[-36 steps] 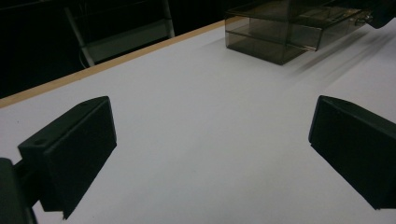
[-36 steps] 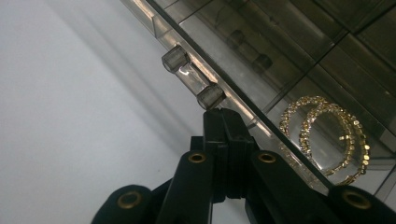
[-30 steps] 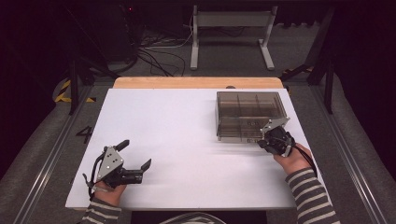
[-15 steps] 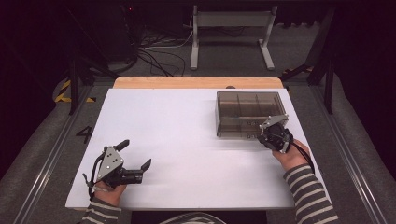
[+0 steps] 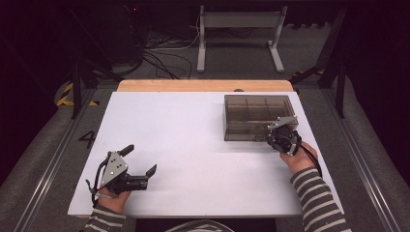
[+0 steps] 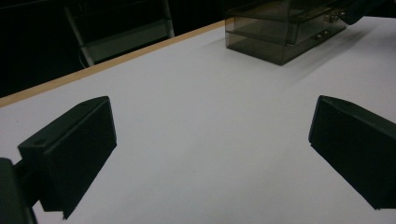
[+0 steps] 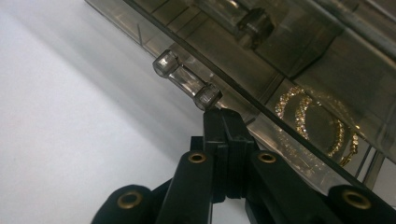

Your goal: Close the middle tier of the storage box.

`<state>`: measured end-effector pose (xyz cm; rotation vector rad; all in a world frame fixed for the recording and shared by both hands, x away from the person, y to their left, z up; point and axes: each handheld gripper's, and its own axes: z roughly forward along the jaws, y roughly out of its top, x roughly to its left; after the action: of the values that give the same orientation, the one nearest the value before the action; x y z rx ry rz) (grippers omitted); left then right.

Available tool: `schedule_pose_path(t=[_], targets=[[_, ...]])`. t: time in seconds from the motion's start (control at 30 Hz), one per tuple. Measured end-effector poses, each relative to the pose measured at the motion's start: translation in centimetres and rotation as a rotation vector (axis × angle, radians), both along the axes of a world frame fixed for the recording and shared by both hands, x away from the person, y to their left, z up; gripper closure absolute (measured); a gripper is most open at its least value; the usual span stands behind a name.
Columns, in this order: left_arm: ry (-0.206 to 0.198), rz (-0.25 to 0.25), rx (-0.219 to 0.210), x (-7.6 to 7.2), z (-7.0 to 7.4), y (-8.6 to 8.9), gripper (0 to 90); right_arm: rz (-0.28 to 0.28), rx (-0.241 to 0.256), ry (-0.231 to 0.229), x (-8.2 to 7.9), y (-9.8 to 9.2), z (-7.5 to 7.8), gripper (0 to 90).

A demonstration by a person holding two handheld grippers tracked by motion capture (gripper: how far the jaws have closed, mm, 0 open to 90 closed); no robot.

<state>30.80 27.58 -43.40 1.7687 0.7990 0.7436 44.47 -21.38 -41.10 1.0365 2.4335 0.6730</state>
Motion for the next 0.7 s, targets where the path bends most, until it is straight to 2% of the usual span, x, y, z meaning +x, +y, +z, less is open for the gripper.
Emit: schedule_pose_path(t=[0.7], targets=[[0.002, -0.002, 0.0, -0.01, 0.02, 0.05, 1.6, -0.052, 0.014, -0.031, 0.92, 0.16, 0.09, 89.8]])
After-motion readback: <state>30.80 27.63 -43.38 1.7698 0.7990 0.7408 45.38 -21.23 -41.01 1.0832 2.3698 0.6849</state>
